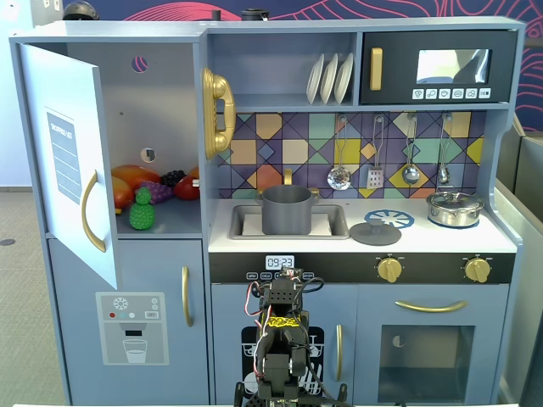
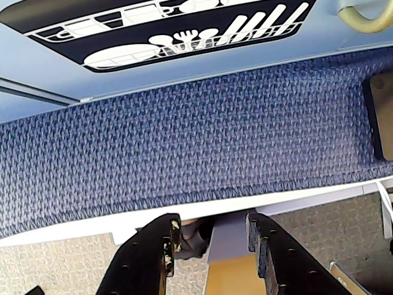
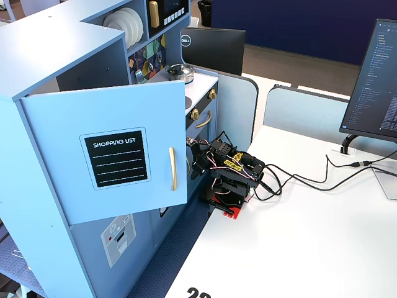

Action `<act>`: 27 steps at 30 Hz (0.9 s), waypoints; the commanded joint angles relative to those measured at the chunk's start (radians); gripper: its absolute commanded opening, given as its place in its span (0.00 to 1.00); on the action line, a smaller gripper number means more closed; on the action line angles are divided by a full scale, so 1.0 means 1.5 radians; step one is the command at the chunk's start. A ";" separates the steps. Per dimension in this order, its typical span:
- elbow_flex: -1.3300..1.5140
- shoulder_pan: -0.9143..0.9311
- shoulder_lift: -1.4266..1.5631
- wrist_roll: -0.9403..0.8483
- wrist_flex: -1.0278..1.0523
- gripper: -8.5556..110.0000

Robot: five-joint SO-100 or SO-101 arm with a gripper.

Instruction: Pick up the green pineapple from the left cabinet and place it in the gray recipient

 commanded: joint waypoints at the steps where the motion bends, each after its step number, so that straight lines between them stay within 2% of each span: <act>1: 0.000 -0.062 -0.003 0.000 0.115 0.07; 10: 0.000 -0.090 -0.004 -0.003 0.115 0.08; 14: -0.009 -0.165 -0.010 -0.001 0.070 0.07; 16: -0.072 -0.253 -0.025 0.034 0.035 0.07; 18: -0.143 -0.366 -0.053 0.059 -0.024 0.07; 22: -0.250 -0.567 -0.115 0.035 -0.216 0.07; 25: -0.314 -0.660 -0.150 0.038 -0.421 0.07; 27: -0.337 -0.695 -0.166 -0.019 -0.515 0.07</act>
